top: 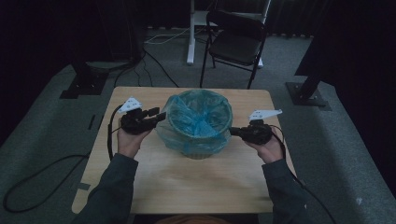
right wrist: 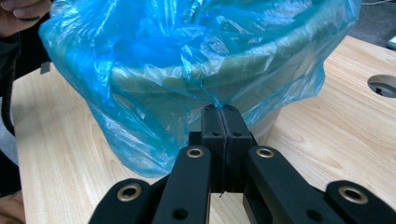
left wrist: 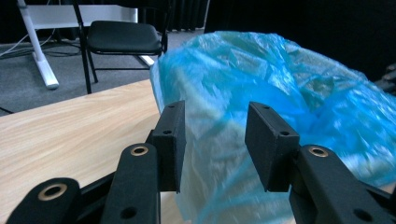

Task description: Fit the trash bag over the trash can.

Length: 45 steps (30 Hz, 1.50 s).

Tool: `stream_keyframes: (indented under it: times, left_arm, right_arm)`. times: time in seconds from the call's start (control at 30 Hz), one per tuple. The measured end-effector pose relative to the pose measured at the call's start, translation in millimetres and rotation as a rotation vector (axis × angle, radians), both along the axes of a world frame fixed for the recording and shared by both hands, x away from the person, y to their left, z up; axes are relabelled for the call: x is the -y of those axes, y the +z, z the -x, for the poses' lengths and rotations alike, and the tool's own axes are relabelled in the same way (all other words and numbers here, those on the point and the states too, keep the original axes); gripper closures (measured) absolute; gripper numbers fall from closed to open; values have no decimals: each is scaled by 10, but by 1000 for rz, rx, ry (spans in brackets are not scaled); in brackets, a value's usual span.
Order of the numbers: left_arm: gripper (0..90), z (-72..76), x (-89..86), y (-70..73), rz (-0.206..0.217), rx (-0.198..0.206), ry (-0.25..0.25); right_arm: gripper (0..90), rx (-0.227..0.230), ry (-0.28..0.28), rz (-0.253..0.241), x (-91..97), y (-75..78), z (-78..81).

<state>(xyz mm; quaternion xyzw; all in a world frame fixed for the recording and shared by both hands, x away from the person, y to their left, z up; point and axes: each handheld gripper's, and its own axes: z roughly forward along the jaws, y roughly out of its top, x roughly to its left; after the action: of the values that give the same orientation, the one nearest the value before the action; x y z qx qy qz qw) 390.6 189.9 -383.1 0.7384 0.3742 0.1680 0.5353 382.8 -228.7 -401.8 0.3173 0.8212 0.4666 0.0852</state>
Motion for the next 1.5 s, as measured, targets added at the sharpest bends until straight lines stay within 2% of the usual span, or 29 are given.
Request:
stream_keyframes:
  times: [0.07,0.17,0.23,0.33,0.5,0.6,0.67,0.73,0.83,0.87,0.93,1.07,1.23,1.3,1.4,1.5]
  left_arm:
    - [586,-40,29,3,0,-6,8]
    - [647,-113,52,-19,-18,-30,46]
    - [689,-155,45,-55,-11,-55,49]
    - [765,-180,45,-112,-22,-71,45]
    - [897,-187,35,-156,-31,-70,46]
    - [899,-193,3,-145,-8,-69,54]
    - [872,-192,-13,-109,15,-59,51]
    - [751,-207,-6,-64,35,-53,50]
    - [634,-232,22,-29,46,-51,41]
    - [634,-260,54,-12,51,-52,38]
    - [570,-300,91,-12,62,-65,30]
    - [559,-364,170,-32,53,-86,41]
    - [686,-390,265,-62,22,-92,64]
    - [710,-382,259,-58,32,-86,76]
    - [797,-372,201,-34,72,-80,83]
    - [871,-359,181,-25,63,-70,107]
  right_arm:
    - [900,-3,-1,4,4,-6,0]
    - [900,-6,-3,28,21,-30,10]
    - [900,-9,-4,30,36,-41,13]
    - [900,-12,-8,28,54,-54,11]
    - [900,-14,-8,32,52,-61,8]
    - [900,-14,-10,33,43,-63,9]
    - [900,-15,-9,33,40,-63,8]
    - [900,-13,-7,32,36,-64,5]
    - [900,-12,-5,31,26,-64,2]
    - [900,-14,-3,29,20,-65,3]
    - [900,-13,-1,27,4,-67,5]
    - [900,-13,1,27,2,-63,4]
    - [900,-11,1,24,16,-59,9]
    - [900,-8,2,23,22,-57,12]
    - [900,-9,0,22,33,-54,17]
    - [900,-9,-1,19,35,-54,20]
